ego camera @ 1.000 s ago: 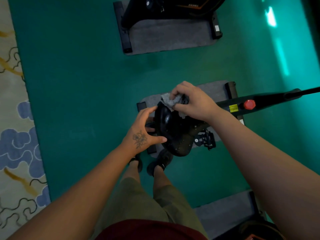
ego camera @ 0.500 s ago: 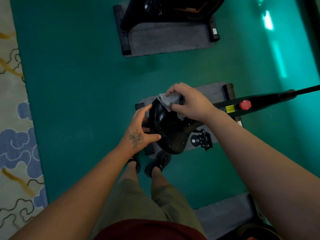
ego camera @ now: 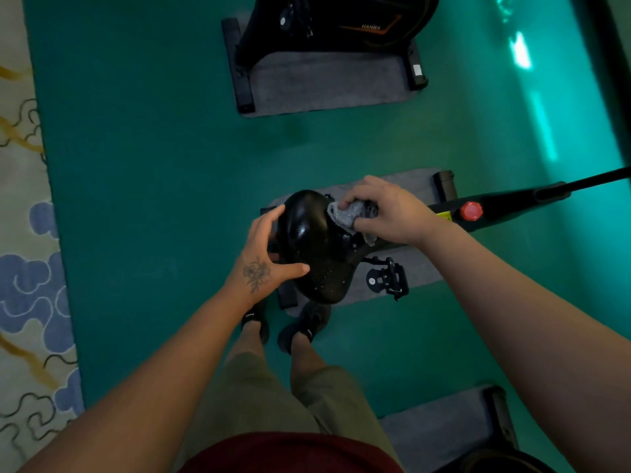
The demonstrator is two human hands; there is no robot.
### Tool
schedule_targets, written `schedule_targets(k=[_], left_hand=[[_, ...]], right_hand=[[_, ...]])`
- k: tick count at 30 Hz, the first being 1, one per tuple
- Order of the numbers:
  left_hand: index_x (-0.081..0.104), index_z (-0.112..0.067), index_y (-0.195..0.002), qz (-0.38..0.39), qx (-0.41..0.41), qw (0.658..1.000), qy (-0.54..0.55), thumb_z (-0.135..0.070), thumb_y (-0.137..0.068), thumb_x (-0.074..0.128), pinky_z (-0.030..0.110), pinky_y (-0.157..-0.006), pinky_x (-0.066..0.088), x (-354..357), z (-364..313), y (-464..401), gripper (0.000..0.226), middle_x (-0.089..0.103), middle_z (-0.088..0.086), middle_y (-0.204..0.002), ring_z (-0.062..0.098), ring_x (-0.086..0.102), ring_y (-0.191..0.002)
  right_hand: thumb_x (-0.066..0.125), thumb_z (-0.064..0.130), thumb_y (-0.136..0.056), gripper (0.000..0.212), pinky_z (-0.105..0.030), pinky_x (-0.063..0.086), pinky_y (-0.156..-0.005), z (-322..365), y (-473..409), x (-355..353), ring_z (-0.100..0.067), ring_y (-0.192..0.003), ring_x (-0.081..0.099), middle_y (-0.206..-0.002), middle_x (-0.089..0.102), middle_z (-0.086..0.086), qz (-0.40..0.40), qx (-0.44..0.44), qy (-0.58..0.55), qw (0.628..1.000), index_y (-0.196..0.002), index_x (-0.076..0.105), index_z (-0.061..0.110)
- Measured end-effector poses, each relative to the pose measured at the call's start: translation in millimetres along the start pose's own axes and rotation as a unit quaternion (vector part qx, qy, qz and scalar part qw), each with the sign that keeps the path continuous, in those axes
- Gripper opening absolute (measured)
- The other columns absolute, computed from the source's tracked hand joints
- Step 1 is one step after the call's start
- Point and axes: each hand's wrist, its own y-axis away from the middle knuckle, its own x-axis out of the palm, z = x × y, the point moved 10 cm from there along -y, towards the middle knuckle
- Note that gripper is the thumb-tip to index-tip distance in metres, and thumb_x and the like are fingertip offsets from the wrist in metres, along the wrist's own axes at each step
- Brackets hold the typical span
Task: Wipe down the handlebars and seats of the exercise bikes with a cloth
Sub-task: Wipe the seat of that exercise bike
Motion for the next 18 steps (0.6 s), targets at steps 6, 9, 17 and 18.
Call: schedule_targets(k=[6, 9, 17, 18], left_hand=[[0.035, -0.052, -0.151, -0.014, 0.007, 1.000, -0.005, -0.046, -0.061, 0.093, 0.049, -0.112, 0.052, -0.1, -0.4, 0.7, 0.108, 0.036, -0.011, -0.153, 0.021, 0.046, -0.144], [0.034, -0.064, -0.145, -0.012, 0.007, 1.000, -0.010, -0.051, -0.060, 0.092, 0.051, -0.114, 0.050, -0.4, 0.9, 0.3, 0.104, 0.035, -0.016, -0.153, 0.020, 0.045, -0.145], [0.035, -0.069, -0.144, -0.015, 0.008, 1.000, -0.002, -0.050, -0.060, 0.094, 0.052, -0.114, 0.049, -0.8, 2.9, -1.0, 0.105, 0.036, -0.020, -0.152, 0.020, 0.047, -0.144], [0.035, -0.072, -0.142, -0.017, 0.009, 1.000, -0.002, -0.051, -0.060, 0.094, 0.053, -0.115, 0.049, -0.9, 2.7, -1.2, 0.104, 0.036, -0.022, -0.151, 0.019, 0.048, -0.144]], right_hand=[[0.077, 0.015, -0.084, 0.035, -0.034, 0.046, -0.088, 21.7, -15.6, 7.8, -0.018, -0.102, 0.057, -0.112, 0.058, -0.002, -0.033, -0.026, -0.034, 0.999, -0.117, 0.069, 0.024], [0.080, 0.017, -0.086, 0.032, -0.030, 0.043, -0.083, 14.0, -13.8, 4.3, -0.015, -0.098, 0.056, -0.109, 0.057, 0.000, -0.017, -0.022, -0.028, 0.999, -0.115, 0.069, 0.027], [0.071, 0.070, -0.084, 0.045, -0.046, 0.052, -0.094, -15.5, 9.5, -15.2, -0.017, -0.105, 0.060, -0.112, 0.060, 0.003, 0.007, -0.015, 0.024, 1.000, -0.114, 0.070, 0.036], [0.066, 0.075, -0.085, 0.047, -0.047, 0.052, -0.093, -12.5, 9.7, -14.2, -0.017, -0.104, 0.060, -0.111, 0.060, 0.004, -0.005, -0.020, 0.016, 1.000, -0.112, 0.070, 0.037]])
